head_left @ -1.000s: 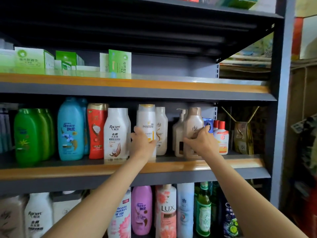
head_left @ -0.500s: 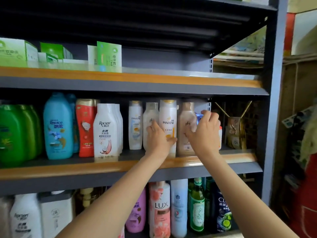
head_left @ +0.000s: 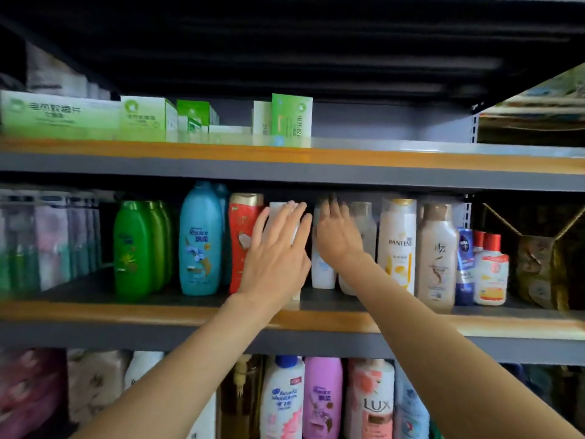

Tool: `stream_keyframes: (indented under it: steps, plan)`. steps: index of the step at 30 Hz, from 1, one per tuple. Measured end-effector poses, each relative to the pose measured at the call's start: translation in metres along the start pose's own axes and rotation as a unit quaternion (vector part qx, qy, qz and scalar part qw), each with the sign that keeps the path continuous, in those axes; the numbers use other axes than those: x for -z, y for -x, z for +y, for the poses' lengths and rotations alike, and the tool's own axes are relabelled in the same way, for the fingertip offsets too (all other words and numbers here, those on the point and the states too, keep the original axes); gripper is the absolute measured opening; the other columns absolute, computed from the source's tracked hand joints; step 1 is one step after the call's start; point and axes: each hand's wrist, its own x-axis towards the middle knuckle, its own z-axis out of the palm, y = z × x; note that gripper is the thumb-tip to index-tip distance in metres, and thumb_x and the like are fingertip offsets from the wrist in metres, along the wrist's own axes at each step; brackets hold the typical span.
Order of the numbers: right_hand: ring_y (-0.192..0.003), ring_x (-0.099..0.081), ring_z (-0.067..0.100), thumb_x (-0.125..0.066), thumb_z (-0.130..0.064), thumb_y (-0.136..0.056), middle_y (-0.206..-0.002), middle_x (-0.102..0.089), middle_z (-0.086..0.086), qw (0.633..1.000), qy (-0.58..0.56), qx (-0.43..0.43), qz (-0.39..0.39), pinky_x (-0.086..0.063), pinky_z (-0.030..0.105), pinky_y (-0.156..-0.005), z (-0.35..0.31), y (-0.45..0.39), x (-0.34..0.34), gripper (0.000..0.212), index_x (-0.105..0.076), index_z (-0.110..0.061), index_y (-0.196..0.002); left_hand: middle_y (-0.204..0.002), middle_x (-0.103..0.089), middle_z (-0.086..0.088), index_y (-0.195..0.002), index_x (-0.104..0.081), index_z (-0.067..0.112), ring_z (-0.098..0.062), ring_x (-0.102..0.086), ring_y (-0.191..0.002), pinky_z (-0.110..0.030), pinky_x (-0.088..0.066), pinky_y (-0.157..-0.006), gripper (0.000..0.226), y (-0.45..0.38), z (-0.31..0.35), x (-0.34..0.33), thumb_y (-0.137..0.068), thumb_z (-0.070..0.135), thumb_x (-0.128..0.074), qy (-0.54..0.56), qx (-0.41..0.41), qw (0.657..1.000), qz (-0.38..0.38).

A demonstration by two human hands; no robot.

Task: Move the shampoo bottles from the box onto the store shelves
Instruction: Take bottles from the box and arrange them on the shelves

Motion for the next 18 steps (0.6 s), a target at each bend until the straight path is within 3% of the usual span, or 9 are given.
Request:
stream_keyframes:
  steps: [5, 8, 11, 15, 18]
  plan:
    - [-0.145, -0.003, 0.032, -0.025, -0.026, -0.1, -0.157, -0.003, 0.017, 0.999, 0.037, -0.031, -0.003, -0.006, 0.041, -0.117, -0.005, -0.013, -0.008, 0.059, -0.002, -0.001, -0.148, -0.136, -0.052, -0.01, -0.126, -0.058, 0.009, -0.025, -0.046, -0.129, -0.046, -0.025, -0.107, 0.051, -0.001, -0.006, -0.003, -0.081, 0.02, -0.035, -0.007, -0.01, 1.0, -0.007]
    - [-0.138, -0.019, 0.039, -0.03, -0.026, -0.099, -0.15, -0.021, 0.022, 0.998, 0.038, -0.037, 0.018, -0.016, 0.042, -0.113, -0.009, -0.019, -0.013, 0.054, -0.017, 0.001, -0.145, -0.136, -0.051, -0.011, -0.126, -0.057, 0.008, -0.024, -0.039, -0.13, -0.045, -0.023, -0.108, 0.053, 0.001, -0.014, -0.006, -0.08, 0.02, -0.034, 0.004, -0.006, 1.0, -0.008]
    - [-0.12, -0.038, 0.04, -0.036, -0.023, -0.097, -0.142, -0.03, 0.023, 0.996, 0.034, -0.036, 0.07, -0.034, 0.043, -0.098, -0.019, -0.018, -0.012, 0.045, -0.03, 0.0, -0.136, -0.138, -0.049, -0.009, -0.126, -0.055, 0.009, -0.023, -0.036, -0.131, -0.045, -0.023, -0.11, 0.052, 0.003, -0.021, -0.009, -0.08, 0.019, -0.034, 0.01, -0.002, 1.0, -0.006]
    - [-0.114, -0.047, 0.04, -0.047, -0.005, -0.093, -0.147, -0.014, 0.028, 0.991, -0.077, -0.076, 0.085, -0.046, 0.038, -0.085, -0.023, -0.009, -0.005, 0.056, -0.021, -0.005, -0.142, -0.137, -0.049, -0.009, -0.125, -0.056, 0.009, -0.023, -0.037, -0.131, -0.046, -0.024, -0.109, 0.051, 0.002, -0.023, -0.009, -0.081, 0.019, -0.033, 0.012, -0.001, 1.0, 0.0]
    - [-0.108, -0.048, 0.046, -0.053, -0.005, -0.088, -0.139, -0.023, 0.027, 0.97, -0.204, -0.075, 0.108, -0.042, 0.041, -0.088, -0.019, -0.01, -0.001, 0.051, -0.032, -0.001, -0.134, -0.139, -0.048, -0.01, -0.125, -0.056, 0.01, -0.025, -0.036, -0.131, -0.047, -0.027, -0.109, 0.052, 0.003, -0.024, -0.011, -0.081, 0.021, -0.032, 0.02, 0.004, 1.0, 0.004]
